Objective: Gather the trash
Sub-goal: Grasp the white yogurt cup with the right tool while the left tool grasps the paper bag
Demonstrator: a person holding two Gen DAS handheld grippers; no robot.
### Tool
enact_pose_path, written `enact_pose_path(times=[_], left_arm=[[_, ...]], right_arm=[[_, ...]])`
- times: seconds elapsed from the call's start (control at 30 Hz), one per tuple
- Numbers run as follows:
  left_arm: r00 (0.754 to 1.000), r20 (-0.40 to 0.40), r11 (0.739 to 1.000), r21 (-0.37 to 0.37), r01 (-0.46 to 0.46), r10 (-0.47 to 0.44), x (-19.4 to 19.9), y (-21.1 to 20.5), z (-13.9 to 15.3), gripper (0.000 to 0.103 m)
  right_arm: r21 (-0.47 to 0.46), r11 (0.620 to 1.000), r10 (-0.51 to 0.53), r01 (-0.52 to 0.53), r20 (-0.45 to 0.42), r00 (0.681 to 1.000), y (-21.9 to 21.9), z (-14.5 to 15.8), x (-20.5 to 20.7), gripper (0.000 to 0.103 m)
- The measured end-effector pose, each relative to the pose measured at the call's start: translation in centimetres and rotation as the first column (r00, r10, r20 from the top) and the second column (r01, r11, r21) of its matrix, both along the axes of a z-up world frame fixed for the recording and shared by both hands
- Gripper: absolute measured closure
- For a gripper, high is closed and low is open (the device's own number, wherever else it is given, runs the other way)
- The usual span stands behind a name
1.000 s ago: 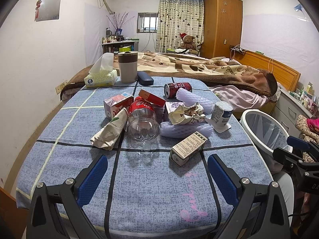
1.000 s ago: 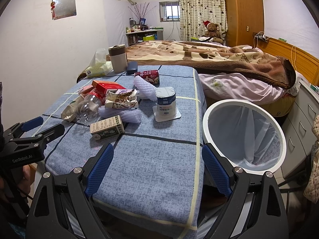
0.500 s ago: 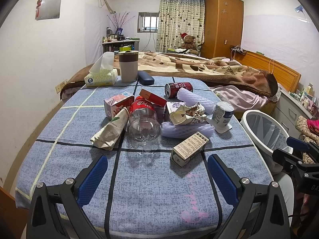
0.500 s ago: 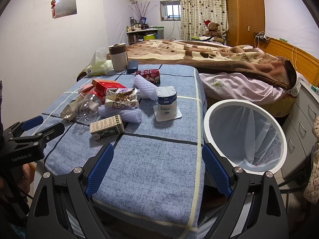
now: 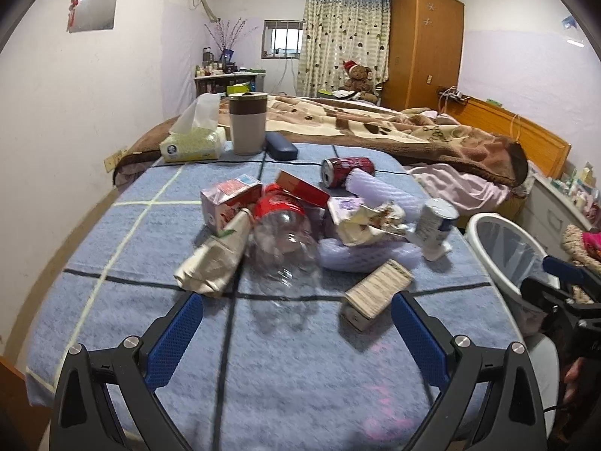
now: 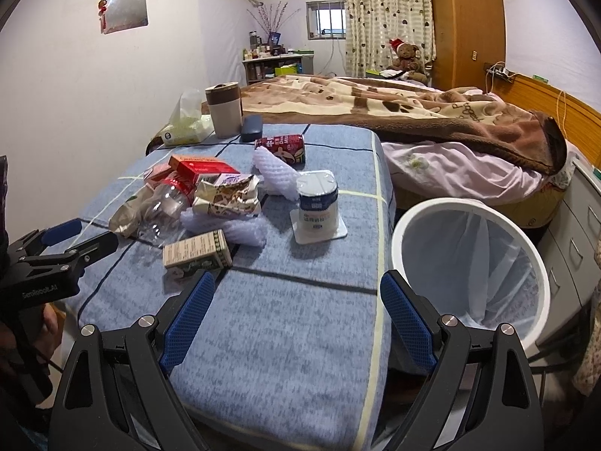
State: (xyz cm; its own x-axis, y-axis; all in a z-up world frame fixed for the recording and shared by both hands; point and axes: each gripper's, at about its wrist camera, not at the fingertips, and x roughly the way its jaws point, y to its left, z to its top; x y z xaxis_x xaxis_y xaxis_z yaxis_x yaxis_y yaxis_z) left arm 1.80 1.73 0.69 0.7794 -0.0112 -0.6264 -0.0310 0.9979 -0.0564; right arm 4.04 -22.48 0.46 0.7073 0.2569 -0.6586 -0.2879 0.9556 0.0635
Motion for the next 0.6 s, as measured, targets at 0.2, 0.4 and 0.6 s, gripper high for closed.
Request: enact_pose_path(times=[0.2, 0.4, 0.6], left_arm=[[0.999, -0.008, 0.999, -0.003, -0.049, 0.049, 2.5, 2.1, -0.6, 0.001], [0.995, -0.009, 0.994, 0.038, -0.102, 0.102, 5.1, 4.6, -1.3, 0.002], [0.994, -0.058, 0.995, 0.043, -0.091, 0.094, 7.3, 6.3, -3.0, 0.027]], right_arm=[[-0.021, 1.0, 0.003, -0.003, -0.009, 1.0, 0.8, -0.4, 2.3, 0.011], [-0.003, 1.0, -0.014, 0.014, -0.013, 1.0, 1.0, -0.8, 4.8, 0.011], [-0.007, 1.0, -0.012, 0.012, -0.041, 0.999, 1.7, -2.0, 7.3, 0.022]])
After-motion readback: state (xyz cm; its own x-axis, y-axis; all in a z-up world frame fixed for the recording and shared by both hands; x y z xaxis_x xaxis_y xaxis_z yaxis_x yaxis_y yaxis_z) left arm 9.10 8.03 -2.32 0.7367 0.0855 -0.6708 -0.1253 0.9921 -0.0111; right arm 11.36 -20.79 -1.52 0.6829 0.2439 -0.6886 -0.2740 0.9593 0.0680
